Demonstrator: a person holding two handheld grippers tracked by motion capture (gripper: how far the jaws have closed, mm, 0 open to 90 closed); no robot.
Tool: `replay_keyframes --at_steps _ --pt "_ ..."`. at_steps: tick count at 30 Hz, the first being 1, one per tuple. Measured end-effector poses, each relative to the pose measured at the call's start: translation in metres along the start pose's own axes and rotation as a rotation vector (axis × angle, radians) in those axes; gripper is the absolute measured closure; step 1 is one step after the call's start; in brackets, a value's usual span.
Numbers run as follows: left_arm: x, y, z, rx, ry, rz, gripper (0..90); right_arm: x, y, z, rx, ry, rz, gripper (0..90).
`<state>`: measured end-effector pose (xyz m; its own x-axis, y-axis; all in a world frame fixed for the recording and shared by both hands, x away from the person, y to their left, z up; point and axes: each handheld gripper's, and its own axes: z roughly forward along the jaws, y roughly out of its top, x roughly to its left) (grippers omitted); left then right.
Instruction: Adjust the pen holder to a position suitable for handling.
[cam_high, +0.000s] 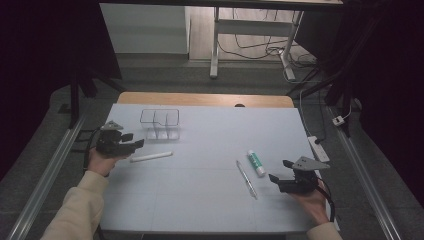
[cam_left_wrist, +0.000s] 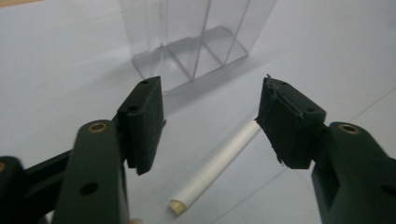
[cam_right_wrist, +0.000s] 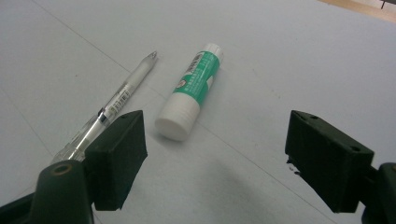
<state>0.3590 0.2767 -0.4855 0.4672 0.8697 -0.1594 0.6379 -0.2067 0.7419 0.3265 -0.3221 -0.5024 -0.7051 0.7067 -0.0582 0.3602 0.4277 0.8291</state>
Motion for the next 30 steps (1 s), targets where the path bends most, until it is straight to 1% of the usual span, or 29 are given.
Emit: replay_keyframes --at_steps 7,11,12,13,14,15,19,22,30 --pt "0.016 0.005 0.005 0.011 0.038 -0.01 63.2 0.001 0.0 0.0 0.004 -0.004 -0.007 20.1" --pt "0.021 0.007 0.007 0.021 0.045 -0.011 75.0 0.0 0.0 0.001 0.008 -0.005 -0.007 20.1" --pt "0.023 0.008 0.008 0.02 0.045 -0.014 75.0 0.0 0.0 0.001 0.008 -0.005 -0.007 20.1" --pt "0.024 0.009 0.008 0.021 0.046 -0.017 78.4 0.0 0.0 0.001 0.008 -0.004 -0.007 20.1" --pt "0.025 0.01 0.009 0.024 0.046 -0.016 85.2 0.0 0.0 0.001 0.009 -0.001 -0.007 20.1" --pt "0.025 0.011 0.011 0.028 0.046 -0.013 87.6 0.0 0.0 0.001 0.01 0.0 -0.007 20.1" --pt "0.027 0.015 0.016 0.045 0.052 -0.005 89.3 0.001 0.0 0.001 0.014 -0.004 -0.011 20.2" --pt "0.029 0.02 0.019 0.039 0.053 -0.017 89.4 0.001 0.0 0.001 0.016 -0.003 -0.011 20.3" --pt "0.037 0.03 0.032 0.051 0.06 -0.033 89.4 0.001 -0.001 0.002 0.019 -0.001 -0.011 20.3"
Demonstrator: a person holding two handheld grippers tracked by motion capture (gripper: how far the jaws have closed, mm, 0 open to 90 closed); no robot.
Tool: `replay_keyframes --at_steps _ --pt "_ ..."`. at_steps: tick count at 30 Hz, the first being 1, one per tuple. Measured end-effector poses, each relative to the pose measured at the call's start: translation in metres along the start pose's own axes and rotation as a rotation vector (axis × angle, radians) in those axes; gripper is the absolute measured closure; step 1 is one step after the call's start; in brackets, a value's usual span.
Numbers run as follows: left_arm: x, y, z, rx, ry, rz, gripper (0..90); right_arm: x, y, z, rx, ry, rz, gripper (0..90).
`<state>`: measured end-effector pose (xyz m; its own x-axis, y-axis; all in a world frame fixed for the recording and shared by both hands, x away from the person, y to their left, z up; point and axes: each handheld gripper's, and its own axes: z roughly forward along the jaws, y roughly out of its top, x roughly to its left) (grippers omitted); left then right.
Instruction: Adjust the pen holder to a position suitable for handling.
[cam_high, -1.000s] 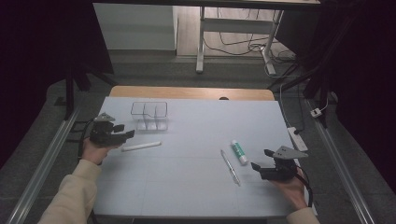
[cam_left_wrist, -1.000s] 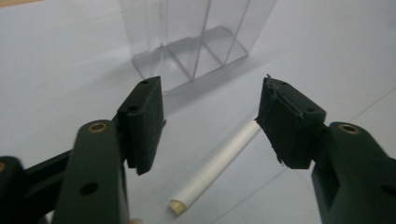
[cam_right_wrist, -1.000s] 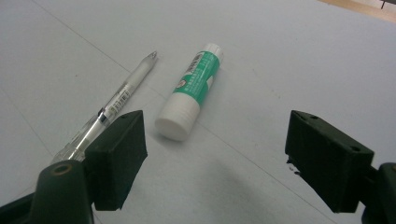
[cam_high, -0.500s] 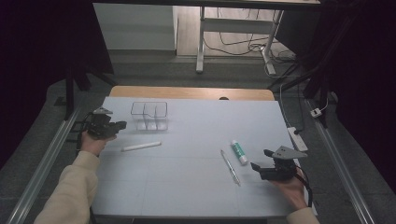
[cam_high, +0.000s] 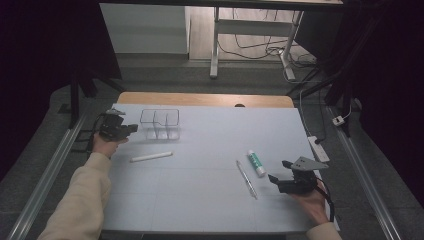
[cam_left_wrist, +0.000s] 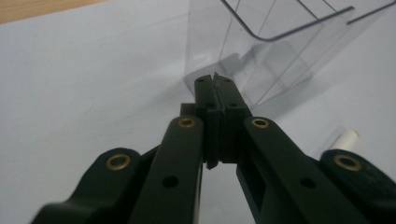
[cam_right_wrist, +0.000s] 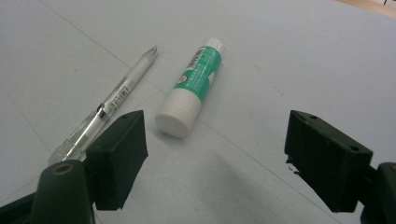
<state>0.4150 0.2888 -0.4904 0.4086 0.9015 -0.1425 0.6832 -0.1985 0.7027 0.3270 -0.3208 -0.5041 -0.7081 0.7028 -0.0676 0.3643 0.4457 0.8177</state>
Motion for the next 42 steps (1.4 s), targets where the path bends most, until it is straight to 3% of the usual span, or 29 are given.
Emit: replay_keyframes --at_steps 14,42 --pt "0.007 0.007 0.028 0.014 -0.013 -0.018 89.4 0.001 0.0 0.001 -0.003 0.002 0.0 20.4" --pt "0.005 0.01 0.032 0.018 -0.035 -0.002 89.4 0.001 -0.001 0.002 0.0 0.0 -0.001 20.4"
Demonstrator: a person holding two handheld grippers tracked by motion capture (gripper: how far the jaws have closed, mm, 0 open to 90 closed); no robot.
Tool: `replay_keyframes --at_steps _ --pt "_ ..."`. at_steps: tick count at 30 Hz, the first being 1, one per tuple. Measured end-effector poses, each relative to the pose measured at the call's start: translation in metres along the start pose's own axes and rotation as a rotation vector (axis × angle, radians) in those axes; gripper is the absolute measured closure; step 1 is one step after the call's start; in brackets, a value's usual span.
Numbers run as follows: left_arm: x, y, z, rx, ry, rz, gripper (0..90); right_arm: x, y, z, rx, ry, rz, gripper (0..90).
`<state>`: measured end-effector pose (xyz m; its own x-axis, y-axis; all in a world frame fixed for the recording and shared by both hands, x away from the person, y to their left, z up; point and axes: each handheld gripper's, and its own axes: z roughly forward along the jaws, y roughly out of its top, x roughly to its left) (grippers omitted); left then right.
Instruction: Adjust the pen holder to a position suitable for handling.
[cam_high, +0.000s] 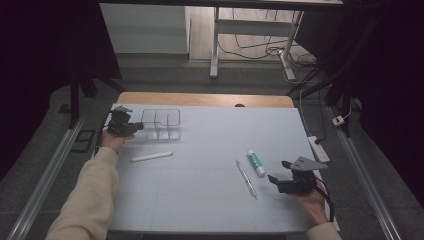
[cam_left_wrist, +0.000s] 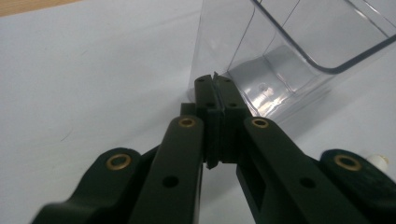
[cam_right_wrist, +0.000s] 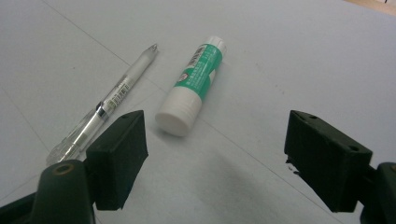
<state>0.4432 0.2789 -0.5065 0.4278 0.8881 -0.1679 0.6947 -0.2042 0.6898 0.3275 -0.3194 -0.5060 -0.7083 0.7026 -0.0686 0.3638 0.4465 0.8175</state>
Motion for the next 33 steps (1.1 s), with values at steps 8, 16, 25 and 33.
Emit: replay_keyframes --at_steps 8,16,25,33 --pt "-0.01 0.003 0.004 0.004 -0.024 0.019 89.4 0.0 0.0 0.0 0.003 0.002 -0.002 20.4" --pt "-0.02 0.009 0.012 0.007 -0.037 0.037 89.4 0.0 0.001 0.0 0.011 0.002 -0.006 20.5" --pt "-0.028 0.016 0.02 0.017 -0.044 0.049 89.3 0.0 0.001 0.0 0.009 0.002 -0.007 20.5" --pt "-0.038 0.021 0.028 0.02 -0.06 0.064 89.3 0.0 0.001 -0.001 0.004 0.004 -0.003 20.6"
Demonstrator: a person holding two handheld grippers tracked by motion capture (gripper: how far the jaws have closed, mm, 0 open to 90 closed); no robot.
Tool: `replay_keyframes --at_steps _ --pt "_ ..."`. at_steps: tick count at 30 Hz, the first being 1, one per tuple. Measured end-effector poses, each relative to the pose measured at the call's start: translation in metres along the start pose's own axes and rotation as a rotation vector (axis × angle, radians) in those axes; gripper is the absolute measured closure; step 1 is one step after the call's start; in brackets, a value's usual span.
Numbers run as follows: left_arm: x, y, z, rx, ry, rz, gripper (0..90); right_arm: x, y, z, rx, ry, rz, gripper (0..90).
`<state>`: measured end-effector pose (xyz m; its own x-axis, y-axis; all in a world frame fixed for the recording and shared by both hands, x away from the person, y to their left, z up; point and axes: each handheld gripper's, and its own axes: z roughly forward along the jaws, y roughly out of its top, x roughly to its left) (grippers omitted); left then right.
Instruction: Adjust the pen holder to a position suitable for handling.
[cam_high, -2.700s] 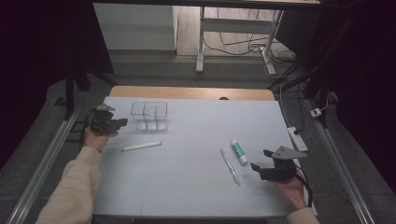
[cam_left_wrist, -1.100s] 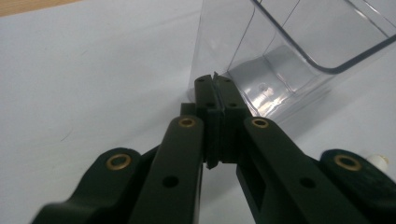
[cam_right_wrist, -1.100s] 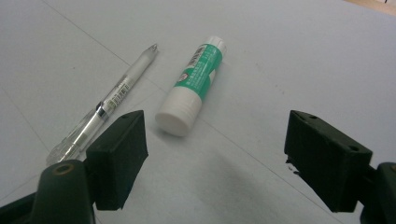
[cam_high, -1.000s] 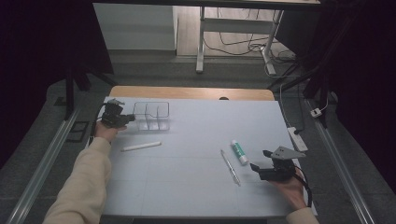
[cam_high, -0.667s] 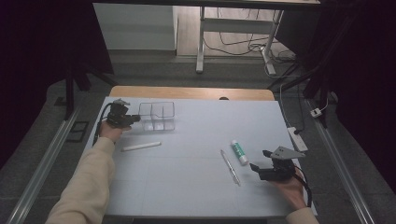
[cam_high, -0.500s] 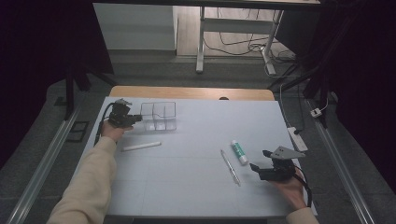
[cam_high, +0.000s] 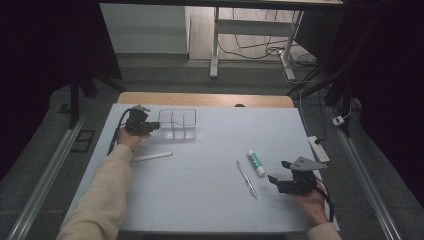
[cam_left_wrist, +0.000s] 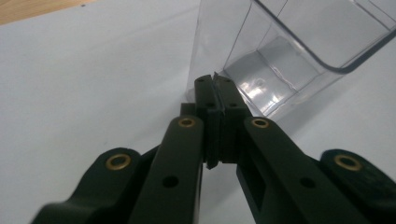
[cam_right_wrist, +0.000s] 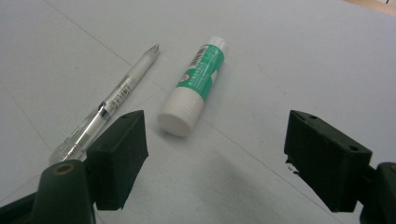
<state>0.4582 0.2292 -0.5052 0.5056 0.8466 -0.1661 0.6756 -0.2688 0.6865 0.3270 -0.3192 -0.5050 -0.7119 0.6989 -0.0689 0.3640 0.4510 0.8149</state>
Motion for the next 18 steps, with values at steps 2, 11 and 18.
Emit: replay_keyframes --at_steps 2,11,18 --pt "-0.002 0.001 0.002 0.0 -0.004 0.001 89.3 0.0 0.0 0.0 -0.003 0.0 0.002 20.6" --pt "-0.009 0.007 0.008 0.008 -0.013 0.015 89.3 0.0 0.0 0.0 -0.005 0.001 0.004 20.6" --pt "-0.017 0.012 0.013 0.013 -0.013 0.025 89.2 0.0 0.0 0.0 -0.007 0.003 0.004 20.6"
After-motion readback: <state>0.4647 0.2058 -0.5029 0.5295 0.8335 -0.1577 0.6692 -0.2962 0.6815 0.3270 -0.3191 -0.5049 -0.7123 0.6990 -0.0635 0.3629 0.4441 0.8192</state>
